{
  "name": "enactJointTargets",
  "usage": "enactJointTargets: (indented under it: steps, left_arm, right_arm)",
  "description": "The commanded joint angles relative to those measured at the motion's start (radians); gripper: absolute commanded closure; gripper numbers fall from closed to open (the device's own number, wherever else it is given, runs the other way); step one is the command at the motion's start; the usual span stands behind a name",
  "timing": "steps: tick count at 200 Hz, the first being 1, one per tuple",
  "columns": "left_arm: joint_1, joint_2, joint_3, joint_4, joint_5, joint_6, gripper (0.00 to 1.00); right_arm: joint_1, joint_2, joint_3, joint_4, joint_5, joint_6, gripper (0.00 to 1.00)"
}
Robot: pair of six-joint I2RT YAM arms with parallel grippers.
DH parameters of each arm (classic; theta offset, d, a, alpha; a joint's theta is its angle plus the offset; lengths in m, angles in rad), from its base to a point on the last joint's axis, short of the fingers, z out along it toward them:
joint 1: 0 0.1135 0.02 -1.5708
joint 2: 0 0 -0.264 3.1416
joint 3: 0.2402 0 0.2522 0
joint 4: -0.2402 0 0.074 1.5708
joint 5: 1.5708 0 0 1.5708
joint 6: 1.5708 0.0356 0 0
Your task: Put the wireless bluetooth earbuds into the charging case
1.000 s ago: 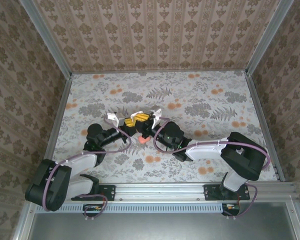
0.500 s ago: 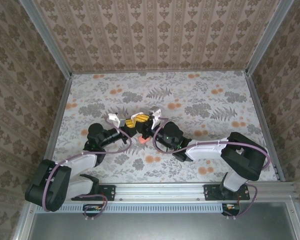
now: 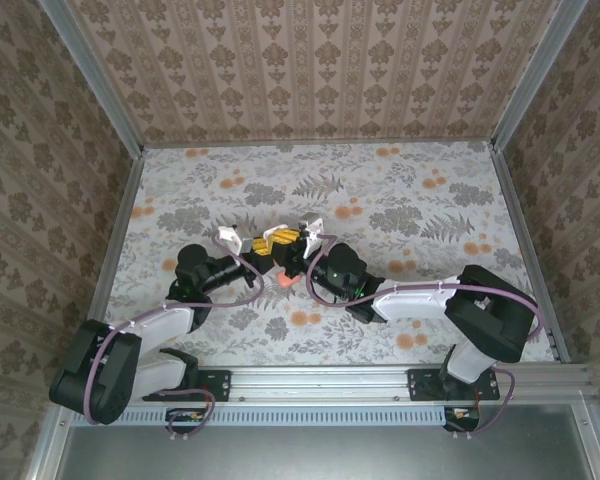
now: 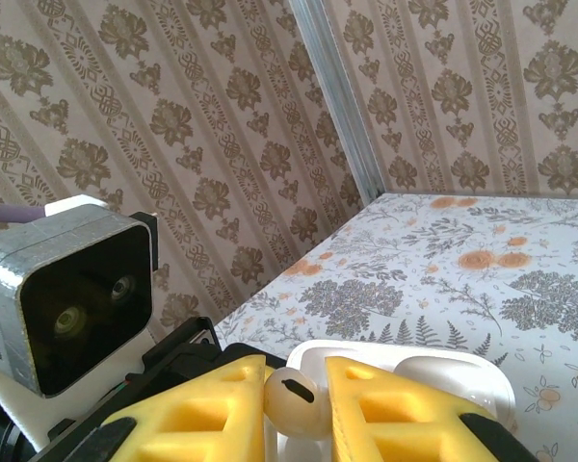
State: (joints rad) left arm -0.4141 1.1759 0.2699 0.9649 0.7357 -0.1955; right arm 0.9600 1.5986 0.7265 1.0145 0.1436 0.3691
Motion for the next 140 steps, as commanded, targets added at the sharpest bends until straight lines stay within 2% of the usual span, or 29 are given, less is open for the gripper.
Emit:
enactJointTargets:
  steps: [1, 140]
  left_arm:
    - [-0.010, -0.018, 0.037, 0.005, -0.002, 0.026, 0.87]
    - [-0.015, 0.043, 0.026, -0.031, -0.071, 0.059, 0.88]
  right_arm:
    - [-0.003, -0.029, -0.013, -0.016, 0.019, -0.003, 0.79]
    - [-0.006, -0.099, -0.078, -0.057, 0.054, 0.009, 0.79]
